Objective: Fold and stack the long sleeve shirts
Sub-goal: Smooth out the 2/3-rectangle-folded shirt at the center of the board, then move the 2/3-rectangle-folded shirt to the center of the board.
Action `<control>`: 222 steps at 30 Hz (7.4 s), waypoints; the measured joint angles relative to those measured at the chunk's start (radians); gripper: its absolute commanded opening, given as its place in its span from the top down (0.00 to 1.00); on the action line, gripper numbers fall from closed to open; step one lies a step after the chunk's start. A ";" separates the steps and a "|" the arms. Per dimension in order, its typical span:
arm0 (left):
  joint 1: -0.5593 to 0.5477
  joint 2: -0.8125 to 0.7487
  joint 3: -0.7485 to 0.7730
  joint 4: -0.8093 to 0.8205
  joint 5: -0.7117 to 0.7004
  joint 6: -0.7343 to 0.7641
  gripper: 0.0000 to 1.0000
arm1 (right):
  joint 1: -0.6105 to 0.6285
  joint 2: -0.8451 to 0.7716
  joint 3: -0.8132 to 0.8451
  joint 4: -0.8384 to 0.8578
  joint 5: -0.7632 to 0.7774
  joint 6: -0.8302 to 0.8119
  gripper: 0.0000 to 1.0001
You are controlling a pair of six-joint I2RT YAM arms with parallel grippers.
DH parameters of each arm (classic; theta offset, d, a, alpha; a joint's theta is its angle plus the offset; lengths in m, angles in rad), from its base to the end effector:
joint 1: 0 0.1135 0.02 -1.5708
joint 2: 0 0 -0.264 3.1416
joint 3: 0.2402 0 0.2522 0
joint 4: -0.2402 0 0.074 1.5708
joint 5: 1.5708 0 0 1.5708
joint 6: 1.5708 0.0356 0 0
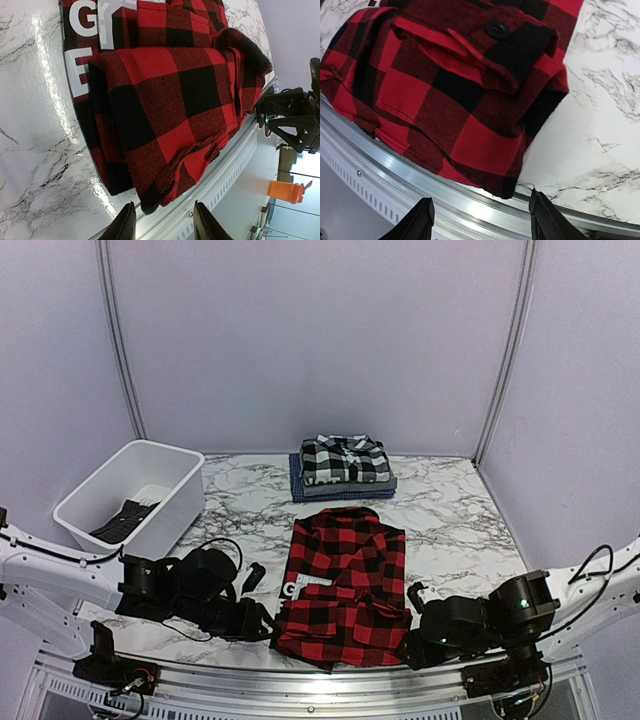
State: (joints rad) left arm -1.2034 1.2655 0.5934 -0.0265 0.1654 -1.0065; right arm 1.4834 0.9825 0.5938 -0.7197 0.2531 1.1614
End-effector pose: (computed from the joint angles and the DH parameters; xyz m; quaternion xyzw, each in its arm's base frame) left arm 0.0855 -0.2384 0.1895 0.1235 0.8955 -0.4097 0.1222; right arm 0.0238 0.1699 0.1987 -0.1262 0.9578 0.1901 0.1750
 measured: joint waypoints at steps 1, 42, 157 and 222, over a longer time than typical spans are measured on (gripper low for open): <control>-0.001 0.006 -0.001 0.000 0.003 0.000 0.60 | 0.006 0.011 -0.009 0.000 0.001 0.017 0.42; 0.159 0.201 0.183 0.119 0.072 0.004 1.00 | -0.364 -0.036 0.066 0.152 0.006 -0.166 1.00; 0.117 0.280 0.048 0.139 -0.006 0.072 0.77 | -0.360 0.100 0.008 0.232 -0.006 -0.289 0.33; 0.058 0.182 0.004 0.148 0.018 0.018 0.69 | -0.180 0.061 -0.174 0.333 -0.092 -0.032 0.67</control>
State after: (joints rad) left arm -1.1458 1.4475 0.5976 0.1211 0.1837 -0.9886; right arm 1.3033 1.0435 0.4198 -0.3866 0.1616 1.1297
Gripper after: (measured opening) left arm 0.310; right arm 0.326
